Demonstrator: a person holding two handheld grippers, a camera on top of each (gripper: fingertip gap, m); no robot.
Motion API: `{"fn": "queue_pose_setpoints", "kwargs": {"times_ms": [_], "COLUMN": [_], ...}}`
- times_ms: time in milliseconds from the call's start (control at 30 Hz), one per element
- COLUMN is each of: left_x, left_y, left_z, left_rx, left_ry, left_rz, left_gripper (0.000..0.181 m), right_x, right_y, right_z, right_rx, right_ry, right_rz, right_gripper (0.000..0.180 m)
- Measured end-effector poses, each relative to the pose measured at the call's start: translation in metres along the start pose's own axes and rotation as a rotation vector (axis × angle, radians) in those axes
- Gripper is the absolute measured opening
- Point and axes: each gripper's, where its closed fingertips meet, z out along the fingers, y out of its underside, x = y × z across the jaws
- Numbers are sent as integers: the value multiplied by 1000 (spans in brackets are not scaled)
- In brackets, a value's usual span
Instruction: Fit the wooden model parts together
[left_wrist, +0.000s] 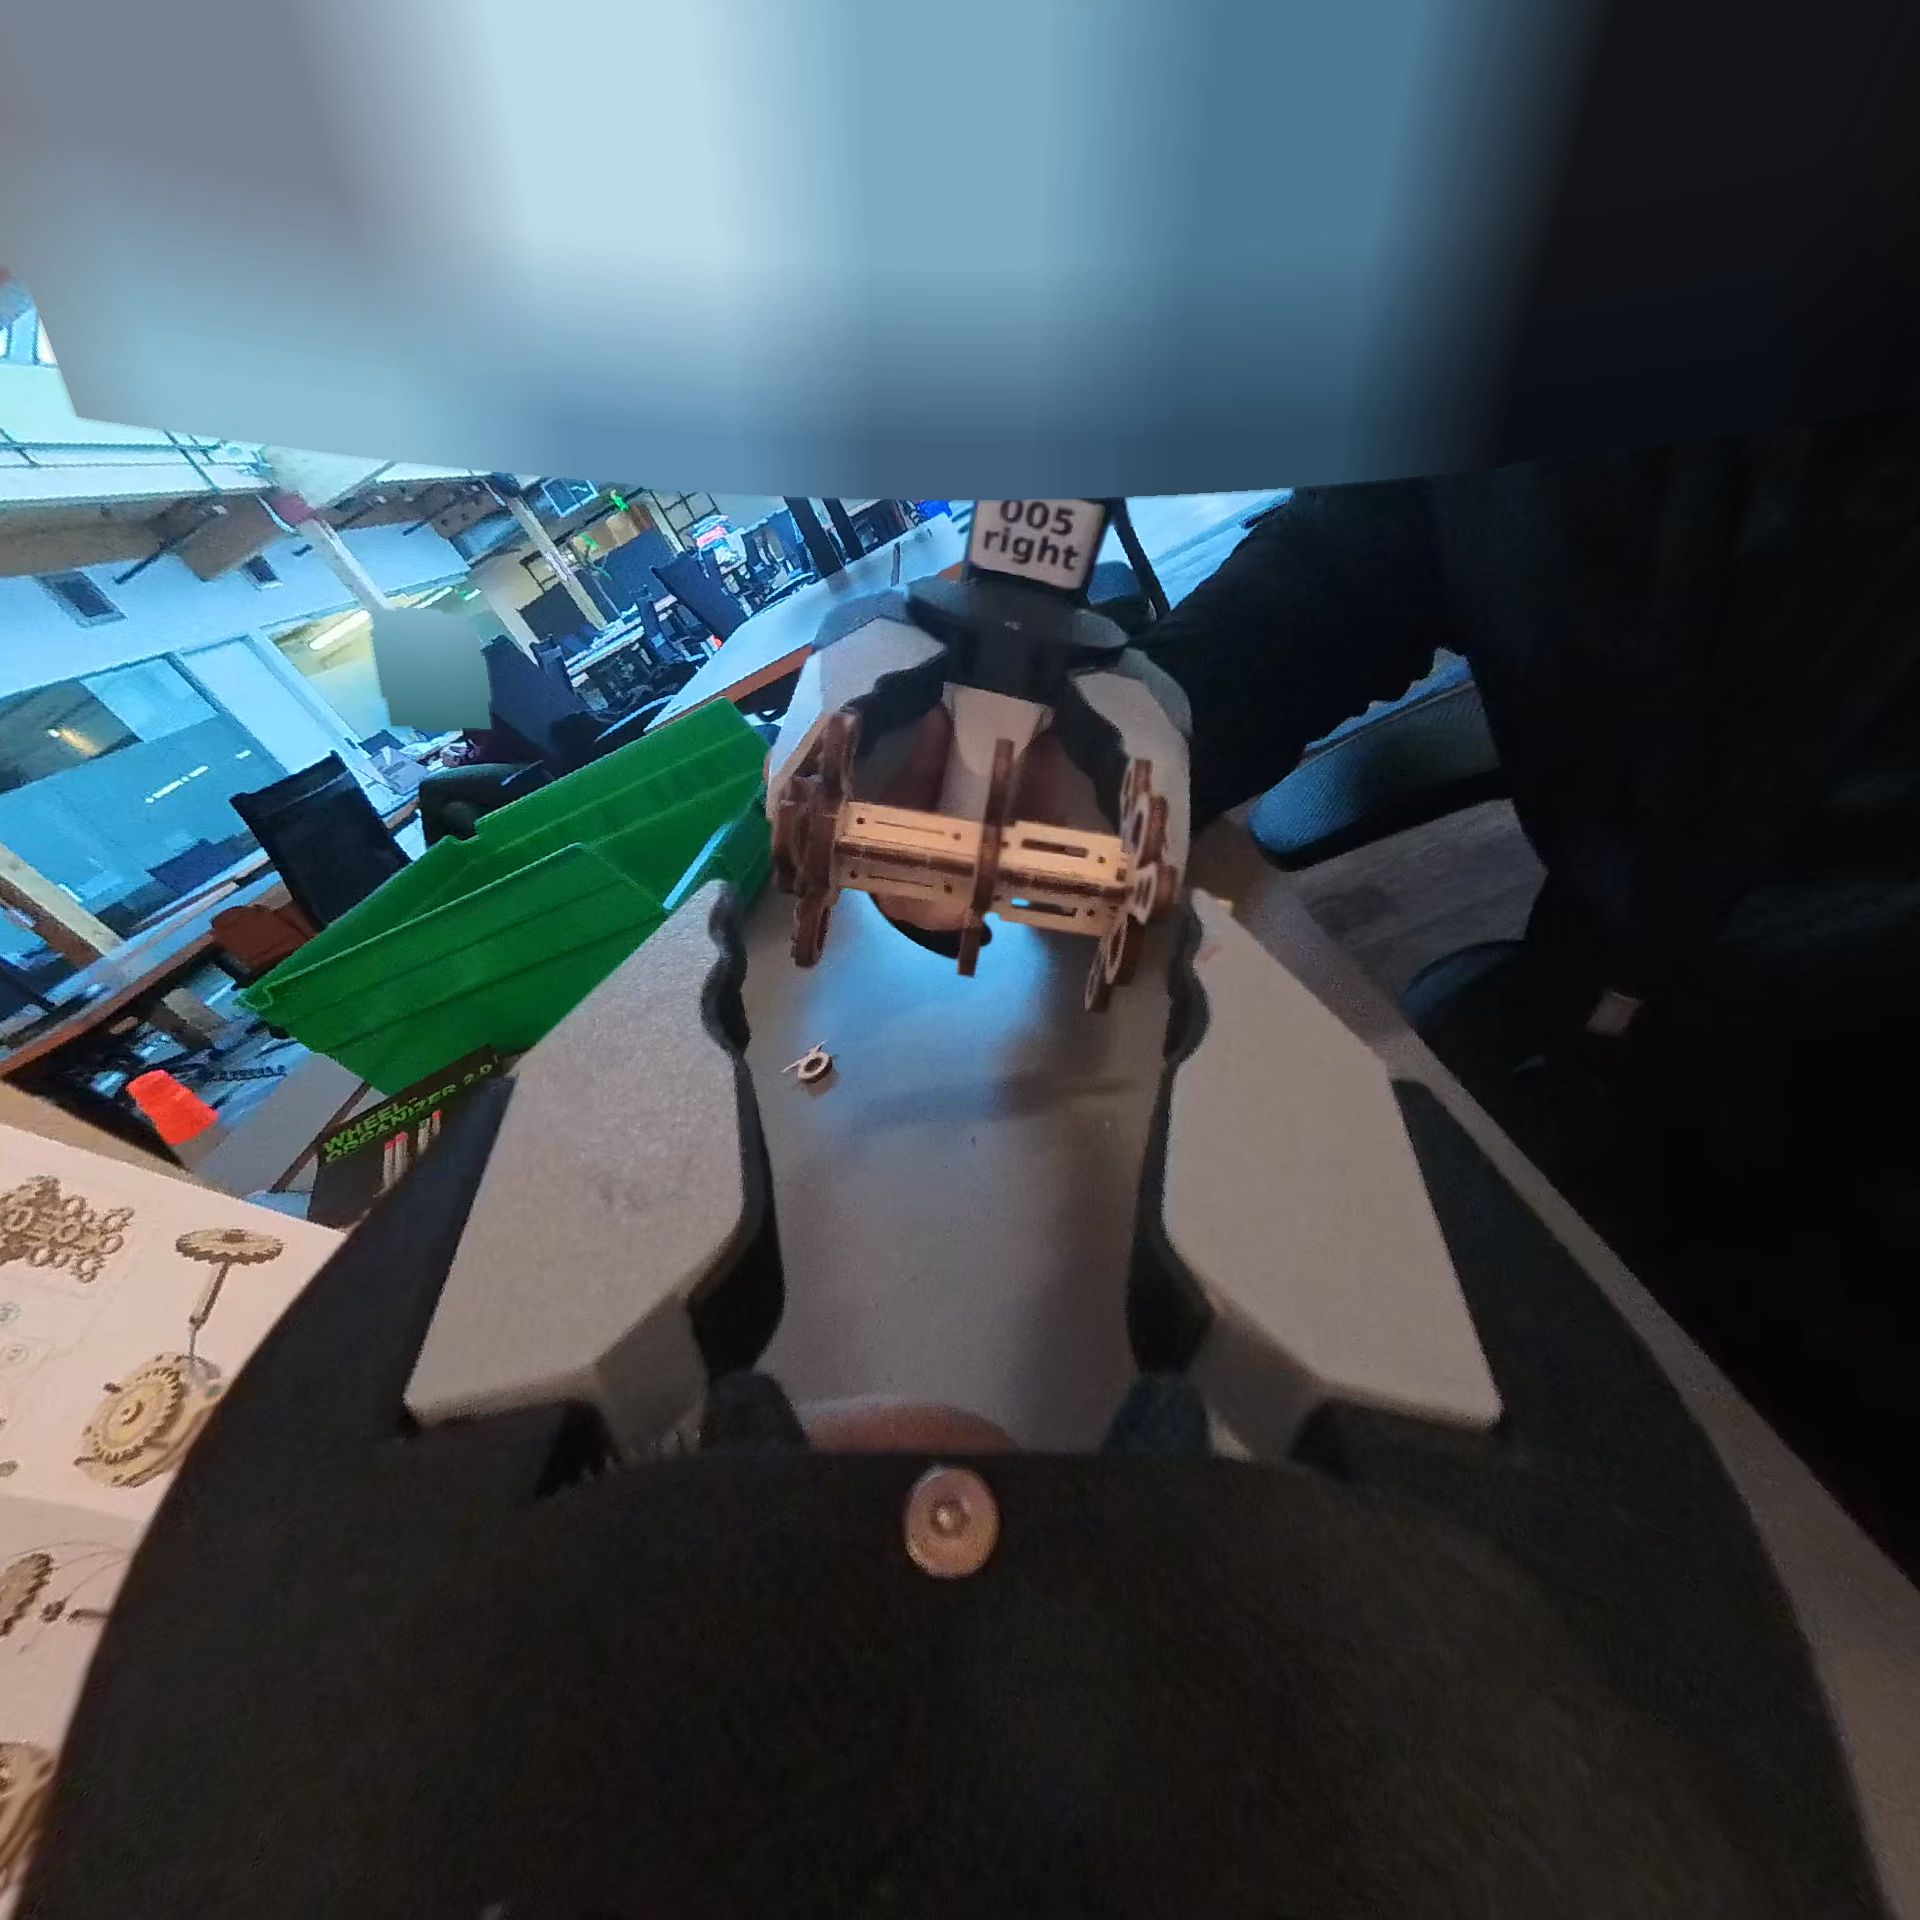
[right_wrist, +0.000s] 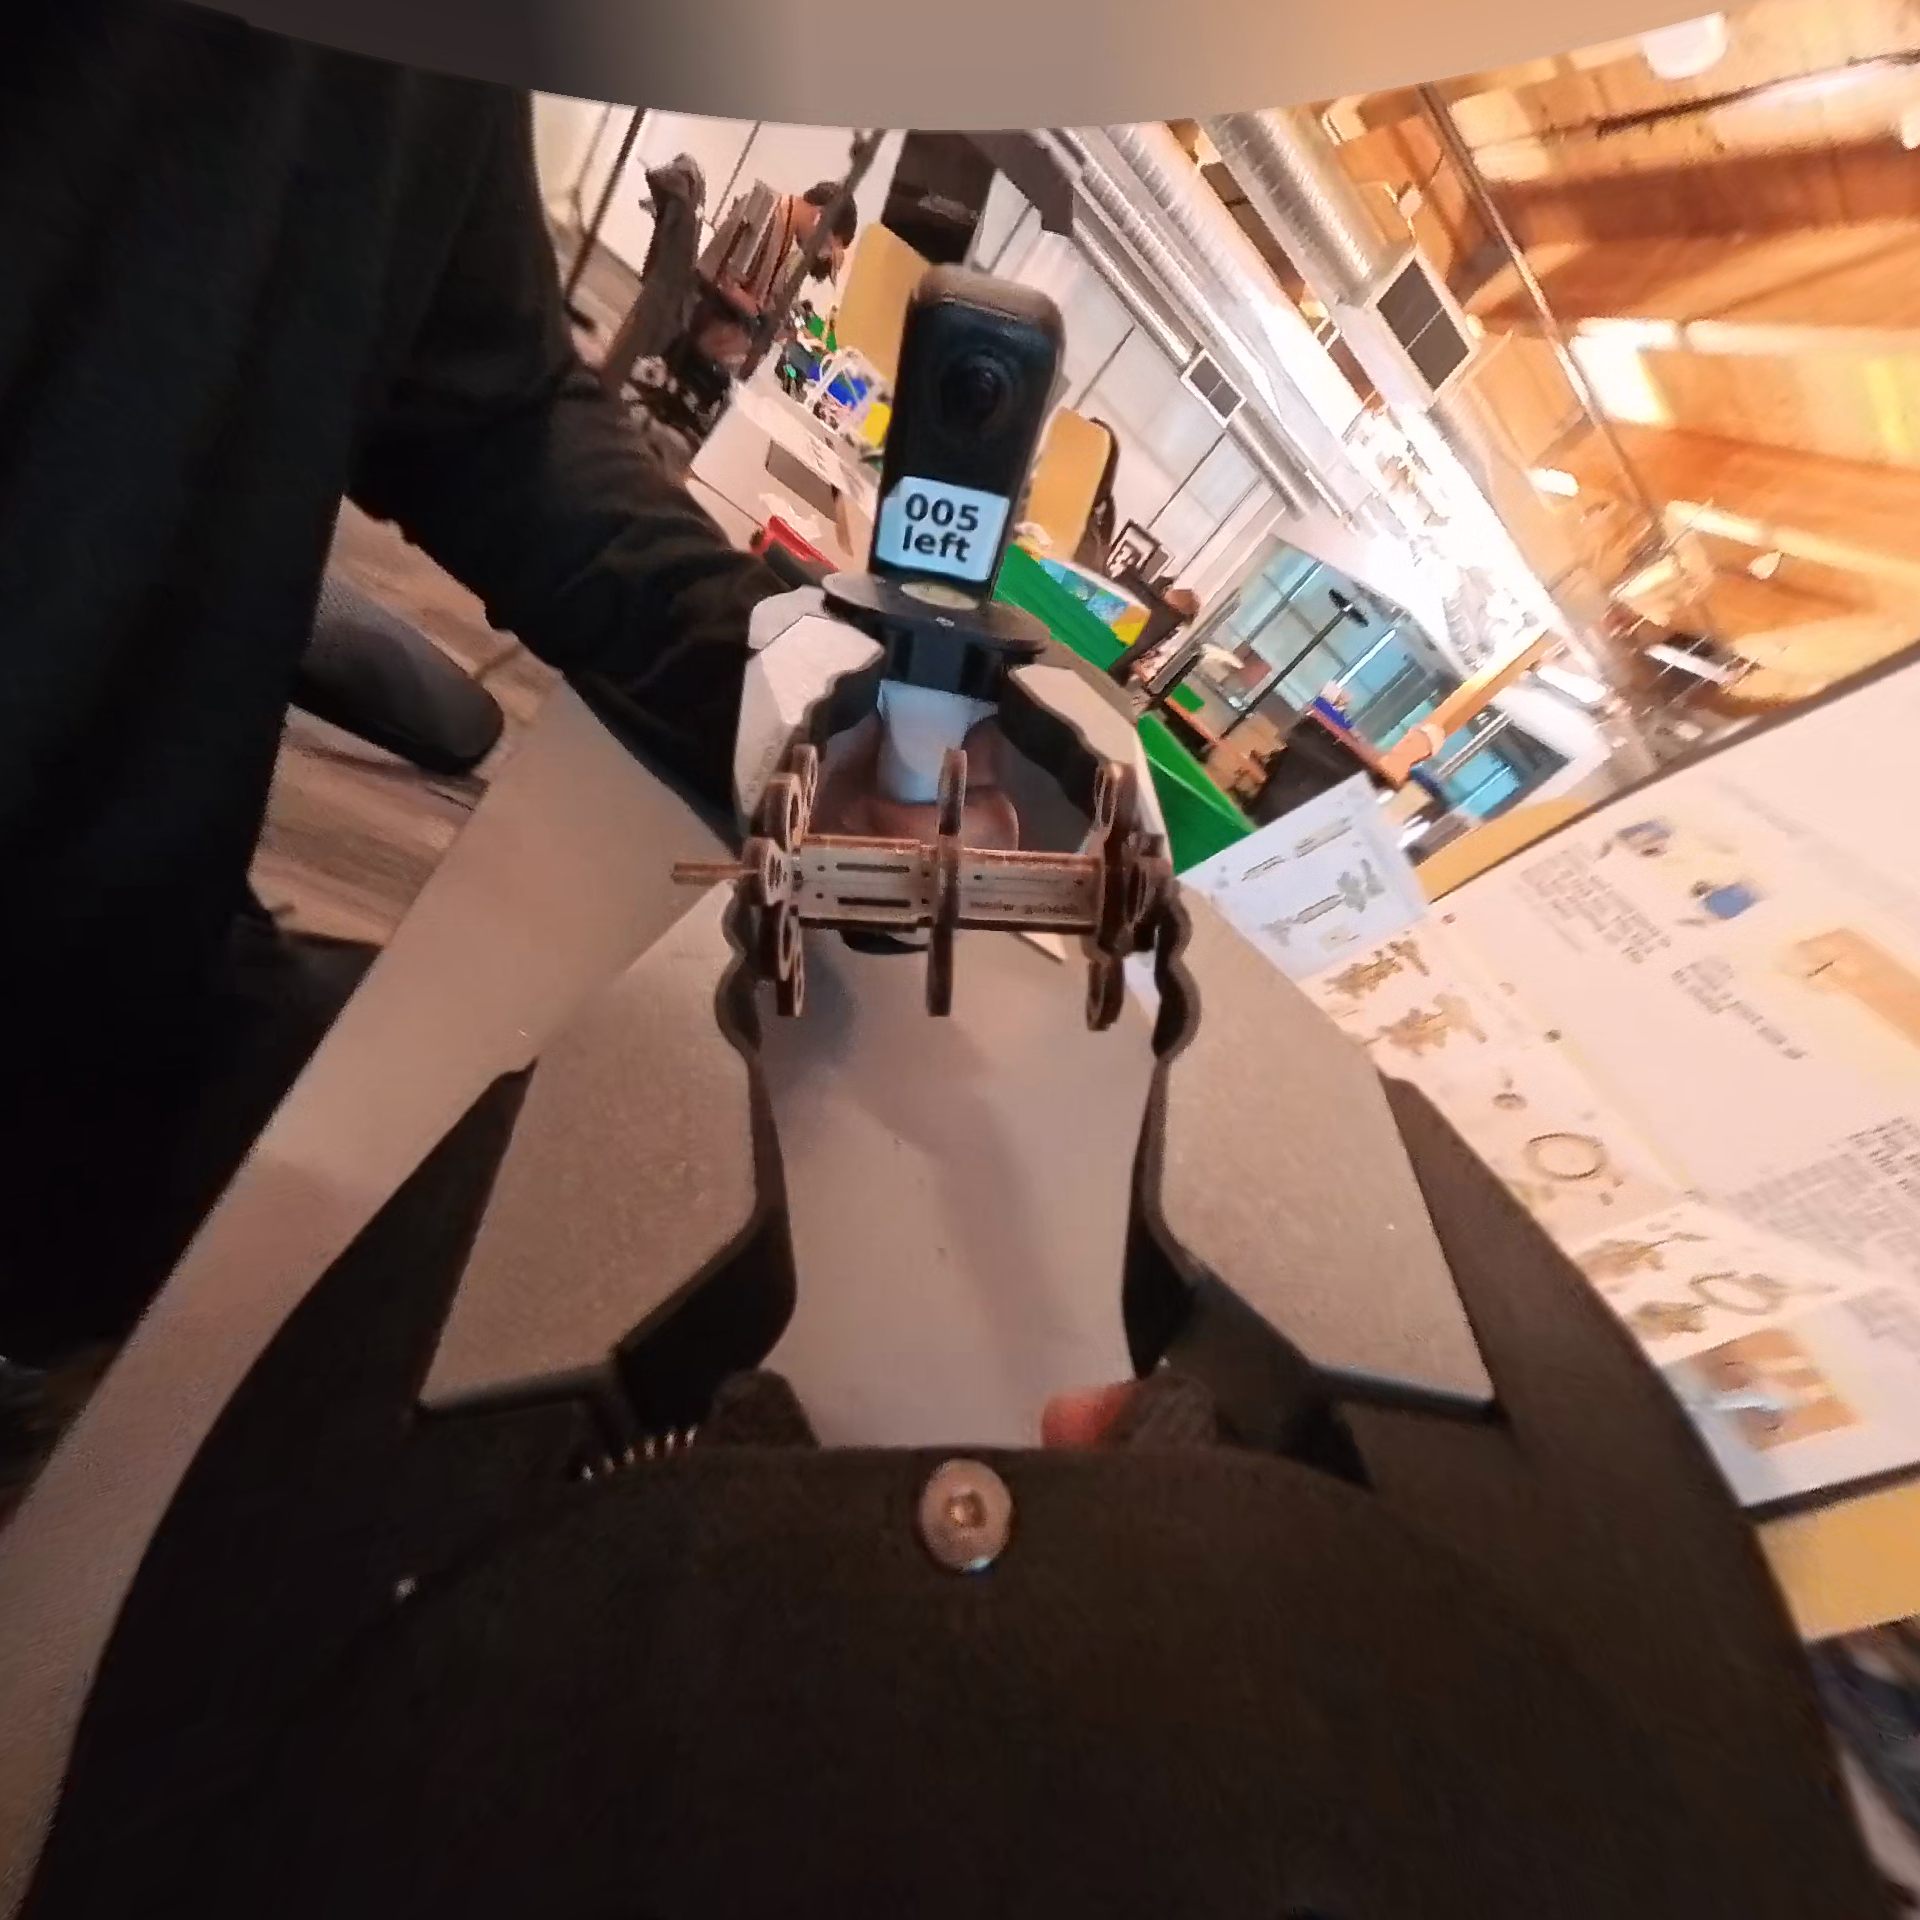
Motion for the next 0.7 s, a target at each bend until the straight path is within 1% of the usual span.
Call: {"fn": "queue_pose_setpoints", "kwargs": {"times_ms": [100, 167, 300, 400, 467, 700], "left_x": [1, 2, 6, 8, 12, 18], "left_y": [3, 5, 4, 3, 1, 1], "left_z": [-2, -3, -3, -3, -2, 0], "left_rx": [-22, -36, -43, -41, -34, -30], "left_ry": [-6, -11, -5, 1, 16, 47], "left_rz": [46, 75, 108, 131, 136, 132], "left_gripper": [81, 83, 81, 79, 74, 71], "right_x": [-2, -4, -6, -10, -10, -14], "right_y": [1, 1, 4, 8, 7, 3], "right_z": [1, 2, 3, 4, 4, 2], "right_rx": [-36, -48, -62, -67, -55, -14], "right_ry": [49, 71, 58, 17, -4, -82], "right_rz": [-175, -256, -259, -176, -126, 48], "right_gripper": [73, 73, 73, 74, 74, 74]}}
